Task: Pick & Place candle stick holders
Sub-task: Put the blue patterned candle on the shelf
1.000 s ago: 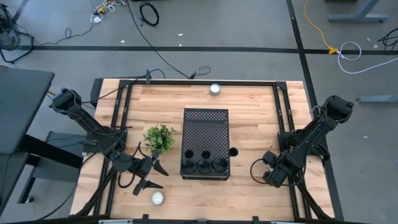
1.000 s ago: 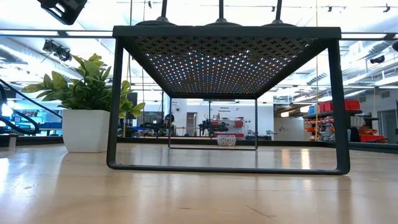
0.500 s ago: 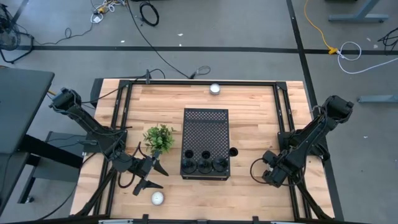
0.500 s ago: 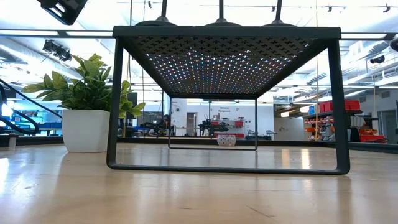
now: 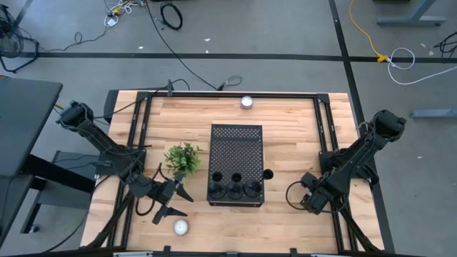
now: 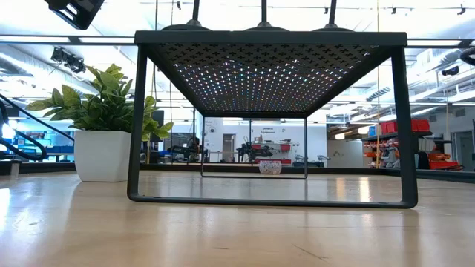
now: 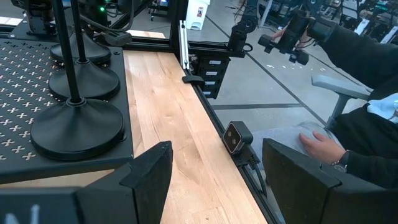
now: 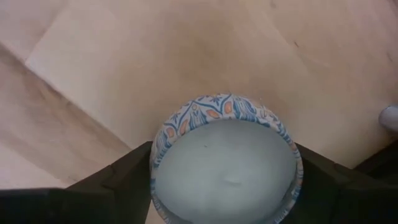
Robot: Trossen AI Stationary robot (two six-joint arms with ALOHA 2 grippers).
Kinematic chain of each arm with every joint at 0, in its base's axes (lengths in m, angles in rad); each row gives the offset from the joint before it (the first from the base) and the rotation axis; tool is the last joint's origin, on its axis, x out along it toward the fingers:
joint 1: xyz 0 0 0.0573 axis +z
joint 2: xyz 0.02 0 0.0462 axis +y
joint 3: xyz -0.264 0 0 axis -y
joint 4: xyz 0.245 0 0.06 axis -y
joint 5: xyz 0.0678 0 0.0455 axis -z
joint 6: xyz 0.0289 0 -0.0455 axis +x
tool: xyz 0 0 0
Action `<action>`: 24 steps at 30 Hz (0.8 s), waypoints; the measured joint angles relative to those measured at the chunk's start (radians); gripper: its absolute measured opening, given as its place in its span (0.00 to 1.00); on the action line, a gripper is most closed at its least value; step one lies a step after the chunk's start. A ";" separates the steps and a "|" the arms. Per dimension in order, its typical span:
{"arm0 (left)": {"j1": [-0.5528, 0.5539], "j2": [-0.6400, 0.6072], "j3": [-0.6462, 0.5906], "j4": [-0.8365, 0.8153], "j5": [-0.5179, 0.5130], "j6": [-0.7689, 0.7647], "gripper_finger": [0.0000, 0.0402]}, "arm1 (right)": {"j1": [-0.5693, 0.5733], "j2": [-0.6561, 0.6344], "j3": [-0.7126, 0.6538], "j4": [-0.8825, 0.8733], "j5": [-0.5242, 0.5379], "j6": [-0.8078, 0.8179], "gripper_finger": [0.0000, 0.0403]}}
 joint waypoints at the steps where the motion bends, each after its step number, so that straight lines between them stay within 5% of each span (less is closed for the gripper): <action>1: 0.000 0.000 0.000 0.000 0.000 0.000 0.62 | -0.004 0.001 0.010 -0.011 -0.005 -0.020 0.71; 13: 0.000 0.000 0.000 0.000 0.000 0.000 0.62 | -0.109 -0.002 0.254 -0.309 0.023 -0.180 0.71; 24: 0.000 0.000 0.000 0.000 0.000 0.000 0.62 | -0.248 -0.003 0.533 -0.568 0.208 -0.303 0.71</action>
